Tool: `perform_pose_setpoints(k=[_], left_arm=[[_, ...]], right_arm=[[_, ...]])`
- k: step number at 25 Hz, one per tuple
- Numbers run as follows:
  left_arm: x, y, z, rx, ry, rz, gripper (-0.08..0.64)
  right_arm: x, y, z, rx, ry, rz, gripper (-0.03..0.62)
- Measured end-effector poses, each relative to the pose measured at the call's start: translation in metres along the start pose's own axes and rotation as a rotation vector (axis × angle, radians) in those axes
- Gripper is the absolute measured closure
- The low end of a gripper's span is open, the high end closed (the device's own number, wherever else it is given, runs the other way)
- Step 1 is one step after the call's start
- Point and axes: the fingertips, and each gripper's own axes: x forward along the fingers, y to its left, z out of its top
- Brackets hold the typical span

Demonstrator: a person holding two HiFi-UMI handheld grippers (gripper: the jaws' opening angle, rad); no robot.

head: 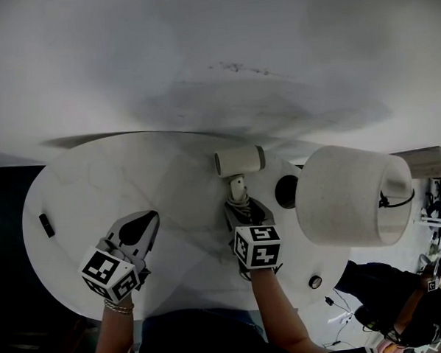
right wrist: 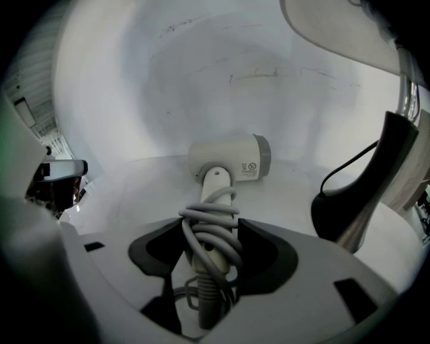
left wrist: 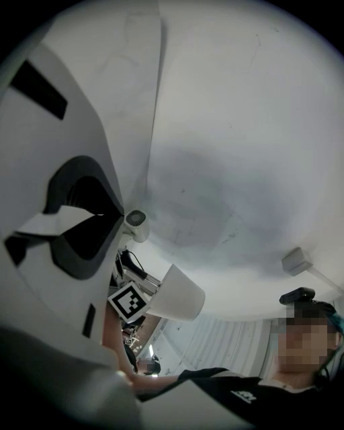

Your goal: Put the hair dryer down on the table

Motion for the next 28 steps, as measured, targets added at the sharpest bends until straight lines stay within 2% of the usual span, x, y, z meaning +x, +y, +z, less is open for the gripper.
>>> perform_pose_setpoints(k=[8, 14, 28], left_arm=[[0.001, -0.002, -0.001, -0.001, 0.0, -0.009, 0.543], [-0.003, -0.004, 0.001, 0.003, -0.008, -0.006, 0.543], [-0.024, -0.022, 0.005, 0.035, -0.037, -0.011, 0.543]], right_arm=[[0.001, 0.0, -0.001, 0.004, -0.004, -0.004, 0.337], [-0.002, 0.0, 0.002, -0.019, -0.01, -0.038, 0.321], [-0.033, 0.008, 0.009, -0.049, -0.061, -0.037, 0.302]])
